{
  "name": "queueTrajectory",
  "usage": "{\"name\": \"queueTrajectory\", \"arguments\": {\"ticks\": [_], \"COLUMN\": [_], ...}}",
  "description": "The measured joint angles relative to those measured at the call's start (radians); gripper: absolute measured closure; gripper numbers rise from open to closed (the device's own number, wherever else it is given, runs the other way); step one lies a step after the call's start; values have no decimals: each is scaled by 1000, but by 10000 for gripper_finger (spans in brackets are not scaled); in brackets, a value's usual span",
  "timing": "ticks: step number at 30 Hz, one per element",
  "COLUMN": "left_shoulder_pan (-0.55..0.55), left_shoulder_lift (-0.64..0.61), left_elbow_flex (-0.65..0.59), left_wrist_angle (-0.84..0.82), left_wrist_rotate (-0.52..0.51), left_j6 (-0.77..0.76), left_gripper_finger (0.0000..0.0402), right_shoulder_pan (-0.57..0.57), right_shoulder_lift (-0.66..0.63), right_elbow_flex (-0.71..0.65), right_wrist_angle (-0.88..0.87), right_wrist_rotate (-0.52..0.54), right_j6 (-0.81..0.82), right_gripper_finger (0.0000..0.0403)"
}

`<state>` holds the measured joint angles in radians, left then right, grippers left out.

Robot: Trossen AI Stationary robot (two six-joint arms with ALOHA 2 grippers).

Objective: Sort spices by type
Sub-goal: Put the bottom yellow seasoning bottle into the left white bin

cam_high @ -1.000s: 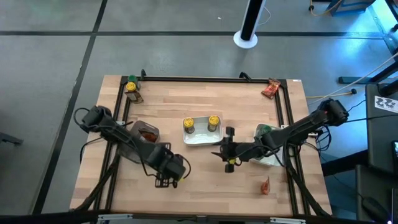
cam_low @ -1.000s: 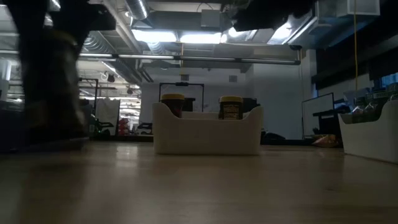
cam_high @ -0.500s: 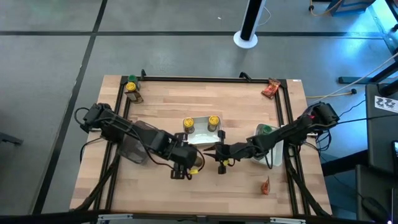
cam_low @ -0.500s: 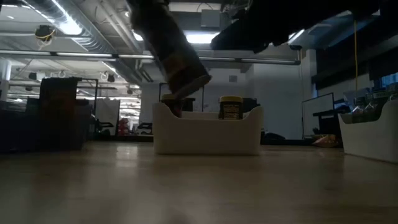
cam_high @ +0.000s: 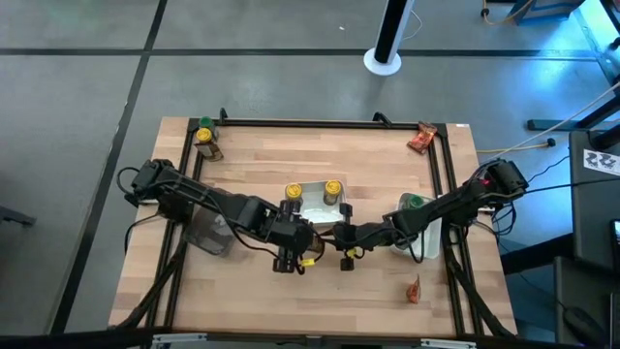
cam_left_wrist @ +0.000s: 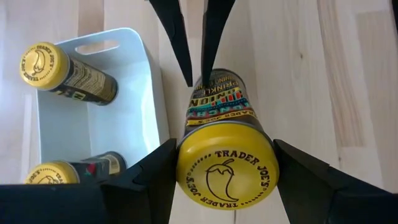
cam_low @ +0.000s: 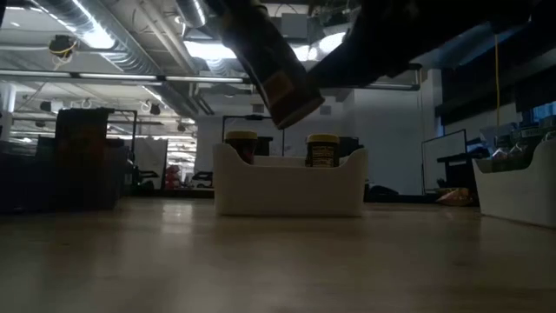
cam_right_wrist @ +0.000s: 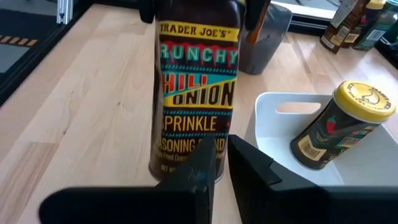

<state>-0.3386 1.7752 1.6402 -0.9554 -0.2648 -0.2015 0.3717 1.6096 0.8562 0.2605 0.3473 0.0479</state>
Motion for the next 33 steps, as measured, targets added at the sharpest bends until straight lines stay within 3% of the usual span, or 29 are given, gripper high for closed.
{"name": "queueTrajectory", "arguments": {"ticks": [14, 18, 23, 33], "left_shoulder_pan": [12, 26, 56, 138], "left_shoulder_lift": [0, 0, 0, 5], "left_elbow_flex": [0, 0, -11, -13], "left_wrist_angle": [130, 105, 49, -32], "left_wrist_rotate": [-22, -45, -89, -110], "left_j6": [56, 56, 55, 46], "left_gripper_finger": [192, 193, 193, 193], "right_shoulder_pan": [-1, 0, 2, 1], "right_shoulder_lift": [0, -8, -82, -114], "right_elbow_flex": [0, 0, 0, 0], "right_wrist_angle": [-6, -69, -210, -296], "right_wrist_rotate": [35, 64, 186, 190], "right_j6": [-1, -7, 36, 107], "right_gripper_finger": [357, 357, 357, 357]}}
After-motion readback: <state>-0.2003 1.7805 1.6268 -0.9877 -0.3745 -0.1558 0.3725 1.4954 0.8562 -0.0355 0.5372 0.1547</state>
